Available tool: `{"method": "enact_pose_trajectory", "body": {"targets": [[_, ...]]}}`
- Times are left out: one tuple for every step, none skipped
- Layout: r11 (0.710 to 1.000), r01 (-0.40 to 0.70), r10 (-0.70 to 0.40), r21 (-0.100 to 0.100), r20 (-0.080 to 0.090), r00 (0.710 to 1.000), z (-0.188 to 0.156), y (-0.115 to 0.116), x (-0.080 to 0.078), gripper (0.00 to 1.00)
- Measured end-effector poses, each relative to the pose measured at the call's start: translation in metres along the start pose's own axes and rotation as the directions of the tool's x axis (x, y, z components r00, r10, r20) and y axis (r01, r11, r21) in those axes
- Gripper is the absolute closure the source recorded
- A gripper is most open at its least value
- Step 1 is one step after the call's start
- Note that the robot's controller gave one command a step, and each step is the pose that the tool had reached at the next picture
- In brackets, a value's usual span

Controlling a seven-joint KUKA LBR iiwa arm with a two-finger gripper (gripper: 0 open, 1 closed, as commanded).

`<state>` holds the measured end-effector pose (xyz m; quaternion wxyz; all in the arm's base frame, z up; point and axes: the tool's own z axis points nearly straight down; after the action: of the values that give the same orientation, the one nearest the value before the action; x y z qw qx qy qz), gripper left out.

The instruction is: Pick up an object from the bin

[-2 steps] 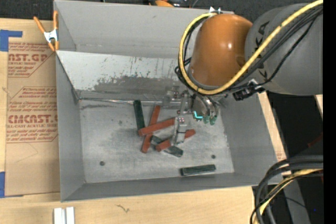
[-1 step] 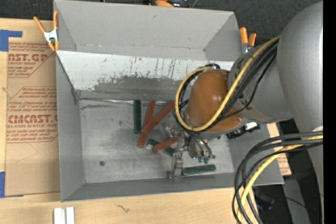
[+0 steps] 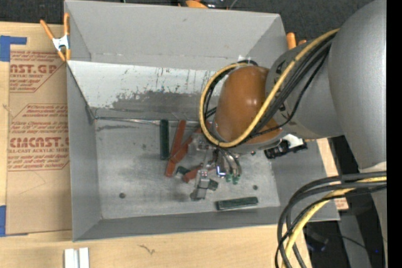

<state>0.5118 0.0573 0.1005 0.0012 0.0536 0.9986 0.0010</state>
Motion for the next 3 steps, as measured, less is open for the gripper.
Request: {"method": "enact_pose_trajectory", "body": {"targets": [[0.989,-0.15,0.15,0.002,-0.003,0.989,-0.004,-0.012,0.014,0.0],[0.963,-0.268,0.268,0.003,-0.005,0.963,0.032,-0.021,0.019,0.0],[0.964,-0.267,0.267,0.003,-0.003,0.964,0.033,-0.02,0.02,0.0]]}}
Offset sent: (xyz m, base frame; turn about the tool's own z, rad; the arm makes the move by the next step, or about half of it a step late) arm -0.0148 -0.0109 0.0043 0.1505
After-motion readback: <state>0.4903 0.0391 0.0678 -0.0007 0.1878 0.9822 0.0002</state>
